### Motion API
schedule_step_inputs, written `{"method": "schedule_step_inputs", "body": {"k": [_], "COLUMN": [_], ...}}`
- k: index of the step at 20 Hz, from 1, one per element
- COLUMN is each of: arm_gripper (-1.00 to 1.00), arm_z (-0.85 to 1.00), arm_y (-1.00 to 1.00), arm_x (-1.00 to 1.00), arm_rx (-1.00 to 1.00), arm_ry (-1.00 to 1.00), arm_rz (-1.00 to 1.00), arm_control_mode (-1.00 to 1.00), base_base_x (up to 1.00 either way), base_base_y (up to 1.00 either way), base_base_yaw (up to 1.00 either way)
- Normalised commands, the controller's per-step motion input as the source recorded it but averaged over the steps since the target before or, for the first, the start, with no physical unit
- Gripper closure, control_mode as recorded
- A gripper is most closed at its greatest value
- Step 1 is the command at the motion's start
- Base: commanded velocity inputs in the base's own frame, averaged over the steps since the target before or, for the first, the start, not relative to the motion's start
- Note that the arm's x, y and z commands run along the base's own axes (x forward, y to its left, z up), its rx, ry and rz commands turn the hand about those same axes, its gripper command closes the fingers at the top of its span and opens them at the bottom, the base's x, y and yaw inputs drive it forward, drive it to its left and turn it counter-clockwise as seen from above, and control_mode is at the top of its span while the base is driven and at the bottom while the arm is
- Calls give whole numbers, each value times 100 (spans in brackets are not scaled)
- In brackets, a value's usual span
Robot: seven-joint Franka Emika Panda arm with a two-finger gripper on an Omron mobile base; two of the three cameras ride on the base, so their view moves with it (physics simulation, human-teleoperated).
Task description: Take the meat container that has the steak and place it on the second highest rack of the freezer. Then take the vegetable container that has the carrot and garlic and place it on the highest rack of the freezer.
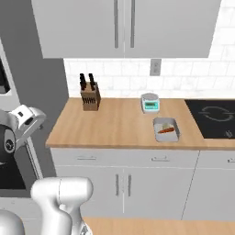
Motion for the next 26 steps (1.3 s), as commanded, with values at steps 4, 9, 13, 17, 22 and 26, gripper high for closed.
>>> {"method": "schedule_step_inputs", "body": {"k": [4,9,13,17,22,26], "arm_gripper": [-100,-100,-100,-100,-100,-100], "arm_z": [0,0,0,0,-19,-33], "arm_y": [0,0,0,0,-14,-49], "arm_x": [0,0,0,0,23,85], "arm_rx": [0,0,0,0,4,18], "arm_ry": [0,0,0,0,4,23], "arm_rz": [0,0,0,0,-1,-26], "arm_control_mode": [100,100,100,100,-100,-100], "base_base_x": [59,66,66,49,5,0], "base_base_y": [-100,-85,-69,-43,-12,0], "base_base_yaw": [-6,6,28,31,8,0]}}
